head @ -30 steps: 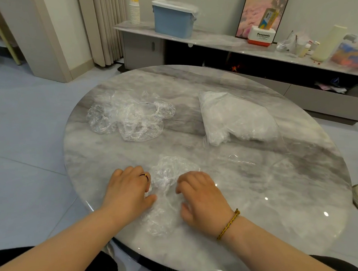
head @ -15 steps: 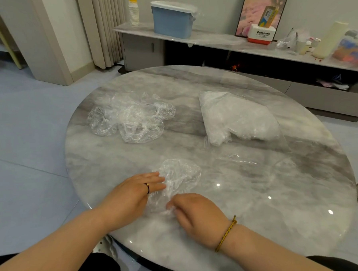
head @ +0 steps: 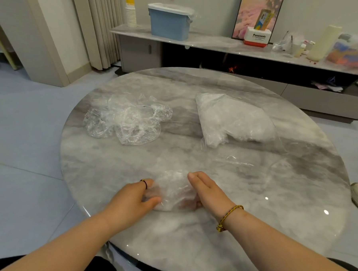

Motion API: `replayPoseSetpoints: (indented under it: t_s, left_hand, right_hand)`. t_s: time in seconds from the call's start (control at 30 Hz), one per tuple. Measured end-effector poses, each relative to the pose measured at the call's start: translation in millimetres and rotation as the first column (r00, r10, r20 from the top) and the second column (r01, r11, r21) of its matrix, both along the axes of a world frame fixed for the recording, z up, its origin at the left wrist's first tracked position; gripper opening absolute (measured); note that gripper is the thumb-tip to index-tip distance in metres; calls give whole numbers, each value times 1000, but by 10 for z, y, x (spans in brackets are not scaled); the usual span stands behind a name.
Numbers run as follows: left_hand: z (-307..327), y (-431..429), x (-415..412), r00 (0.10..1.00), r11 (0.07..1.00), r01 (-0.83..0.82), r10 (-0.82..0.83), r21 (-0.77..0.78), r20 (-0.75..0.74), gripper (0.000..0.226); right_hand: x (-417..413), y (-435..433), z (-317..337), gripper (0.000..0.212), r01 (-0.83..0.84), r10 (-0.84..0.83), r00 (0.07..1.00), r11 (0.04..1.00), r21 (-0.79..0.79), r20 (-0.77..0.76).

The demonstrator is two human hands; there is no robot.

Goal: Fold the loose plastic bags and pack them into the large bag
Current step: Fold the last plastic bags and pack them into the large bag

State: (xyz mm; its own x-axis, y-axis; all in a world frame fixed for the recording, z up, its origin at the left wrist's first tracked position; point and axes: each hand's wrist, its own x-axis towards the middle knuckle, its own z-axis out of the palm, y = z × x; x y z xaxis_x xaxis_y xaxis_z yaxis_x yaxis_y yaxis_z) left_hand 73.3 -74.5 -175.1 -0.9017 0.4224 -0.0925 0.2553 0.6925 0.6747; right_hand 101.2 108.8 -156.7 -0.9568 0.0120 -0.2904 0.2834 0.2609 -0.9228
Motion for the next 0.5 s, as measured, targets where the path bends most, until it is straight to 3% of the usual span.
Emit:
replayPoseSetpoints:
  t_s: [0.03, 0.07, 0.13, 0.23, 0.3, 0.4, 0.5]
  left_hand:
    - [16, 18, -10, 999, 998, -48, 47, 39, 24, 22]
    - [11, 25, -24, 995, 993, -90, 87, 77, 41, 25]
    - [14, 37, -29, 989, 982, -148, 145, 121, 37, 32]
    - [-20, 76, -22, 983, 982, -183, 183, 48, -14, 46]
    - [5, 109, 16, 962, 976, -216, 215, 17, -168, 51]
    - [-85, 143, 43, 832, 993, -109, 69, -41, -551, 49]
    - [-153, 179, 55, 802, 989, -1, -89, -151, -590, 53]
  right_hand:
    - [1, 7, 0, 18, -7, 7, 1000, 1000, 0, 10]
    - [4, 2, 15, 13, -13, 13, 1000, 1000, -9, 16]
    - [1, -15, -1, 22, -35, 35, 999, 999, -19, 17]
    - [-32, -27, -69, 25, 0, -1, 1000, 998, 57, 12]
    - [-59, -31, -125, 25, 30, -31, 999, 991, 134, 7]
    - [-59, -38, -138, 47, 67, -33, 993, 952, 299, -117]
    - [-13, -64, -128, 60, 73, 90, 962, 824, 562, -258]
